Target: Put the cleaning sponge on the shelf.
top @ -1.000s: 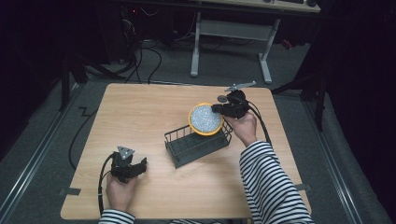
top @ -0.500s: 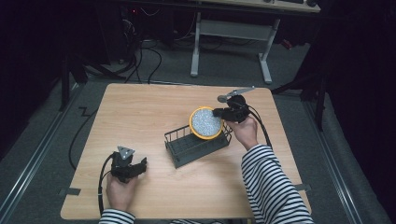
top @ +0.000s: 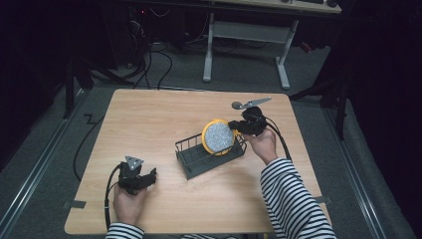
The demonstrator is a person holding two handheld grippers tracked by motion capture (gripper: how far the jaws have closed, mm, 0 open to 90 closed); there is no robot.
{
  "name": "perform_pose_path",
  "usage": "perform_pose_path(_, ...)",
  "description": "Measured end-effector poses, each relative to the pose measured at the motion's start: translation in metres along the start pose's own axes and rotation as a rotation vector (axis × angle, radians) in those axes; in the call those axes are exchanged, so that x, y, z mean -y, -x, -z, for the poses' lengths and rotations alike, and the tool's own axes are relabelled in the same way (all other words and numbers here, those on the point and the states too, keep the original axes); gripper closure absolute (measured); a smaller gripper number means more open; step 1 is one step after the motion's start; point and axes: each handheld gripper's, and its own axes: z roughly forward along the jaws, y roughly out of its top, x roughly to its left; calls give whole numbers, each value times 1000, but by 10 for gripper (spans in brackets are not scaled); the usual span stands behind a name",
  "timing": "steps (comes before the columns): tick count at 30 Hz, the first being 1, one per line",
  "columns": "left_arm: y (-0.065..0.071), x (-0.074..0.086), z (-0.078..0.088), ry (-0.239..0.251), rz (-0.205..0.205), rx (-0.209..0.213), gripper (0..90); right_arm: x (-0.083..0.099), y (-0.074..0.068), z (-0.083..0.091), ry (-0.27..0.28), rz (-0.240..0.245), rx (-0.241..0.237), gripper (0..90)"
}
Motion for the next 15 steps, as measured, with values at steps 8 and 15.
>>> perform_pose_path(8,0,0,0,0,0,0,292,6,-1,-1,-8,-1,-13,880)
perform_pose_path(15,0,0,0,0,0,0,292,8,-2,14,60,-22,4,617)
